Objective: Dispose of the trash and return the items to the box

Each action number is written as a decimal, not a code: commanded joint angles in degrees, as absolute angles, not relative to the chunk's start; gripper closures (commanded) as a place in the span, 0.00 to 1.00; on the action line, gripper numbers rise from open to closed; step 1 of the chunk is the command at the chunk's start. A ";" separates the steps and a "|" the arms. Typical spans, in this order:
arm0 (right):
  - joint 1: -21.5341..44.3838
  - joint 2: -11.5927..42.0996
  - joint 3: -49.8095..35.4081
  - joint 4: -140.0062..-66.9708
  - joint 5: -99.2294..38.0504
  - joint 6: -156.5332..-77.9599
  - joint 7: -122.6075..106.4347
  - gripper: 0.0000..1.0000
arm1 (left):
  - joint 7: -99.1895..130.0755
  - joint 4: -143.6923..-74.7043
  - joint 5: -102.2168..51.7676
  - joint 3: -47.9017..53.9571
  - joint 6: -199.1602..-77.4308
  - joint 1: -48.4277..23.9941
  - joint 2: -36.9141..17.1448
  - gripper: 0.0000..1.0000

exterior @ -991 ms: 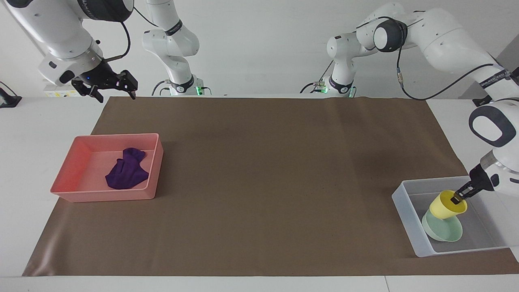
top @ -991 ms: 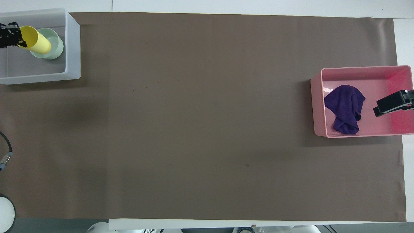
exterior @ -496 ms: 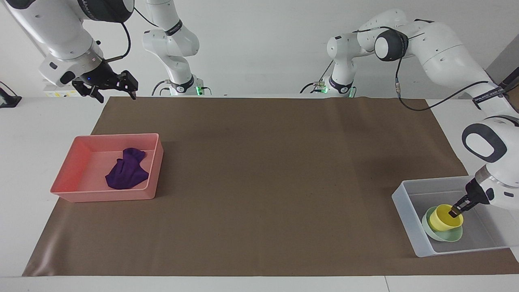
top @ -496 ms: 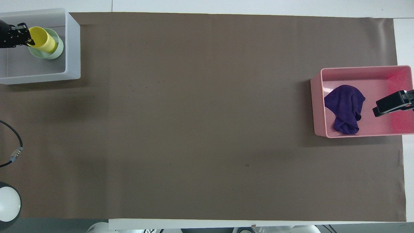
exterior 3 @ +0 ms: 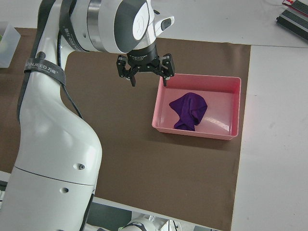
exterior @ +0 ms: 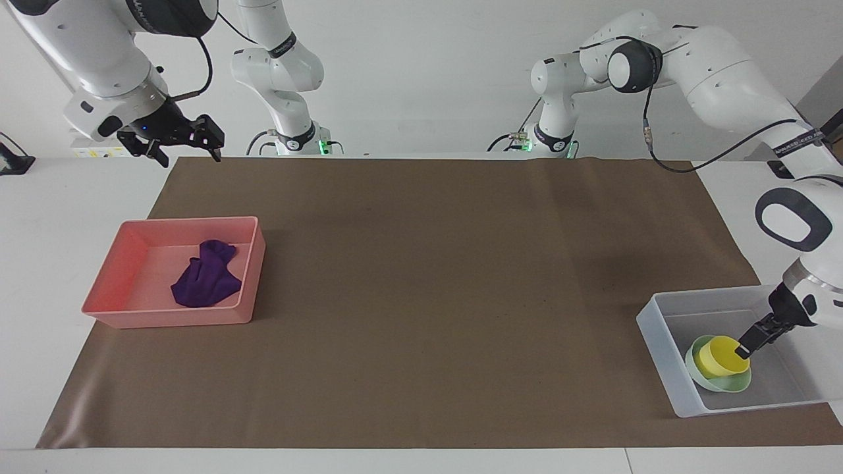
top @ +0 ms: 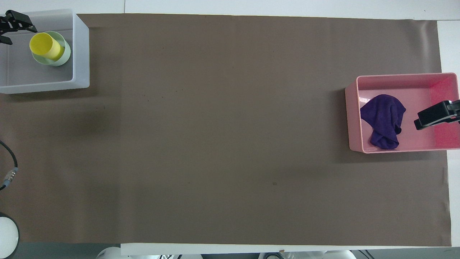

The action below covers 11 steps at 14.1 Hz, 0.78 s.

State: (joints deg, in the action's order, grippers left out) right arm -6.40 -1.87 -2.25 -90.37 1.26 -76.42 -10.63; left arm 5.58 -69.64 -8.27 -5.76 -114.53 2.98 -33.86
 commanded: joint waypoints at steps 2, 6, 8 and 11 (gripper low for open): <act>-7.29 -2.99 -2.99 -91.67 1.32 -76.38 -10.99 0.00 | 5.45 -95.97 -5.37 -6.24 -108.88 -1.57 -11.14 0.00; -7.56 -3.08 -2.99 -91.67 1.32 -76.46 -10.99 0.00 | 4.05 -110.58 0.70 -5.54 -108.76 -6.32 3.68 0.00; -7.56 -2.99 -2.99 -91.58 1.32 -76.46 -11.07 0.00 | 2.55 -102.61 2.45 -5.27 -98.05 -8.86 2.99 0.00; -7.73 -2.99 -2.99 -91.58 1.32 -76.46 -11.07 0.00 | 1.67 -90.90 1.85 -5.36 -90.45 -8.45 -1.57 0.00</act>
